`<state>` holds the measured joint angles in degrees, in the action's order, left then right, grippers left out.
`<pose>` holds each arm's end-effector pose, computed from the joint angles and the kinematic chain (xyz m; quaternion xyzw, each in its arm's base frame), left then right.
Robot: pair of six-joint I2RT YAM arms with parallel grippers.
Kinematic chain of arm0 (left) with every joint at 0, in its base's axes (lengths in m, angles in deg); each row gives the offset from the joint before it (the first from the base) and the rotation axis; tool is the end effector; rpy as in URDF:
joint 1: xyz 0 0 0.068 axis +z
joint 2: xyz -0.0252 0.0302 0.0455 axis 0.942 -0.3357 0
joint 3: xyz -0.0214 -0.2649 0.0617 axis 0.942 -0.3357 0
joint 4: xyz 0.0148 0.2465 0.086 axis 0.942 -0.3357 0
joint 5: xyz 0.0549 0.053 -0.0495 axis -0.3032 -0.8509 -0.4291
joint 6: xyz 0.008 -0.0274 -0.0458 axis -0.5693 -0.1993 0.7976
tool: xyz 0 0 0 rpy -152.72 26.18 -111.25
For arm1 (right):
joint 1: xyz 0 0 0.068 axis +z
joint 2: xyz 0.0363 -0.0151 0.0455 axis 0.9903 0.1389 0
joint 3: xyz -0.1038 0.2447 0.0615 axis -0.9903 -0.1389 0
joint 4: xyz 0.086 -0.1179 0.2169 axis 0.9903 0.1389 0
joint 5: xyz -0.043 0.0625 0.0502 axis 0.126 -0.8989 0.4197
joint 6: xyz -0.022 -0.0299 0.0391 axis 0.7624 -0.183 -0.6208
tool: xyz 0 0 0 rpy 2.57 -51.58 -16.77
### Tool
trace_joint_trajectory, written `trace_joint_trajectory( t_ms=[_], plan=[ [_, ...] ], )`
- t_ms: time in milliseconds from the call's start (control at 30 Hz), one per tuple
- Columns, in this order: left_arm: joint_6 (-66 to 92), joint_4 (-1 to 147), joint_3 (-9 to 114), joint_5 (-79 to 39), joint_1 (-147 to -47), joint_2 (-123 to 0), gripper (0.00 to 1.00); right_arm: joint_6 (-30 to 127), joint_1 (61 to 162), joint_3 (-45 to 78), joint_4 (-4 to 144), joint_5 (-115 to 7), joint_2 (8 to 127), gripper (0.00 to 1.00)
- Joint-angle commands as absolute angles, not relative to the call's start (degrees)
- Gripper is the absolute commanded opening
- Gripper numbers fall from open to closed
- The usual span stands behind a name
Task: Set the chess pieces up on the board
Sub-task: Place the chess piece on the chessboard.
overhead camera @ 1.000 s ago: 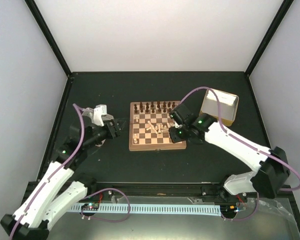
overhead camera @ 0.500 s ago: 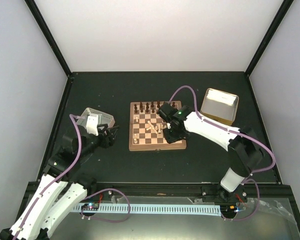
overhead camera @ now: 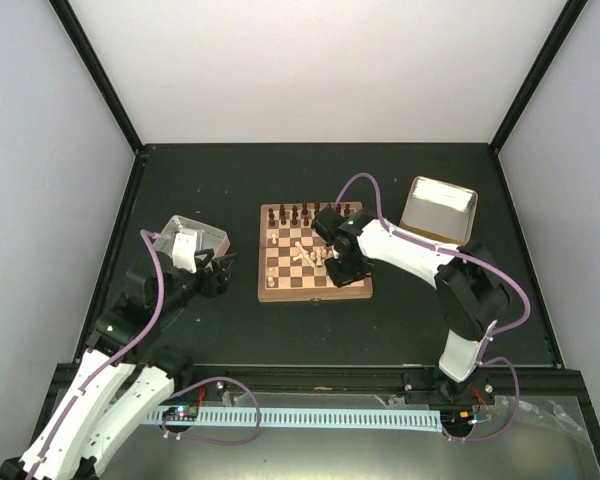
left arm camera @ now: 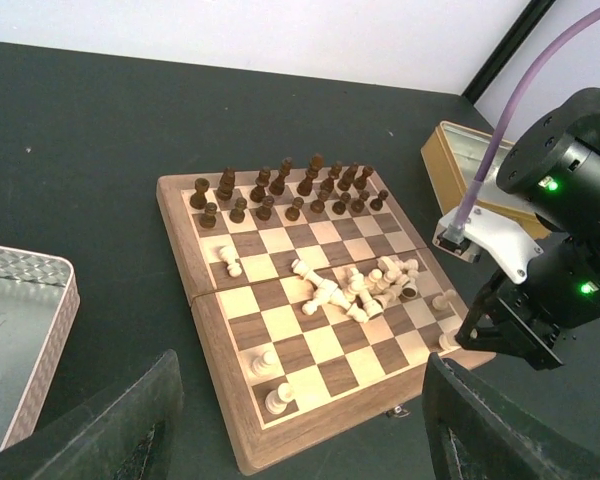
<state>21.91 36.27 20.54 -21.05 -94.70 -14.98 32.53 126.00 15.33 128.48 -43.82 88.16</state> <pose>0.1044 -0.0519 0.3057 0.0630 0.8295 -0.2562 0.4923 0.2353 0.2244 0.2038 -0.1806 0.9827 -0.0052 0.0401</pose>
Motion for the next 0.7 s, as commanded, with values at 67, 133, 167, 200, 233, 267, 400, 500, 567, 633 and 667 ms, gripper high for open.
trace_joint_trajectory(
  t_ms=[67,133,167,200,233,267,400,500,567,633,667],
  plan=[
    [20.71,35.07,20.74,-22.75,-94.20,-15.09,0.67,33.22,125.10,17.63,127.65,-41.92,89.74,0.10],
    [20.70,35.05,20.66,-22.64,-94.20,-15.17,0.67,33.27,124.99,17.77,127.68,-41.85,90.09,0.14],
    [20.68,35.04,20.66,-22.70,-94.16,-15.28,0.67,33.32,124.89,17.85,127.70,-41.84,90.20,0.16],
    [20.67,35.00,20.66,-22.63,-94.20,-15.25,0.67,33.31,124.88,17.86,127.78,-41.84,90.23,0.19],
    [20.72,34.97,20.66,-22.58,-94.20,-15.37,0.67,33.28,124.90,17.82,127.73,-41.98,90.23,0.21],
    [20.68,34.96,20.60,-22.61,-94.20,-15.39,0.67,33.29,124.90,17.86,127.73,-42.16,90.10,0.23],
    [20.67,34.96,20.66,-22.62,-94.20,-15.52,0.68,33.09,124.88,17.46,126.67,-42.62,89.59,0.27],
    [20.73,34.97,20.57,-22.68,-94.17,-15.56,0.67,32.63,124.89,17.02,125.85,-42.35,89.29,0.27],
    [20.72,34.96,20.57,-22.63,-94.20,-15.59,0.67,32.04,124.90,16.90,125.47,-41.18,88.78,0.27],
    [20.74,34.93,20.56,-22.66,-94.20,-15.68,0.67,31.57,124.87,16.86,124.68,-39.93,87.53,0.27],
    [20.69,34.96,20.55,-22.68,-94.20,-15.67,0.68,31.15,124.87,16.96,124.13,-38.88,86.68,0.28]
  ],
)
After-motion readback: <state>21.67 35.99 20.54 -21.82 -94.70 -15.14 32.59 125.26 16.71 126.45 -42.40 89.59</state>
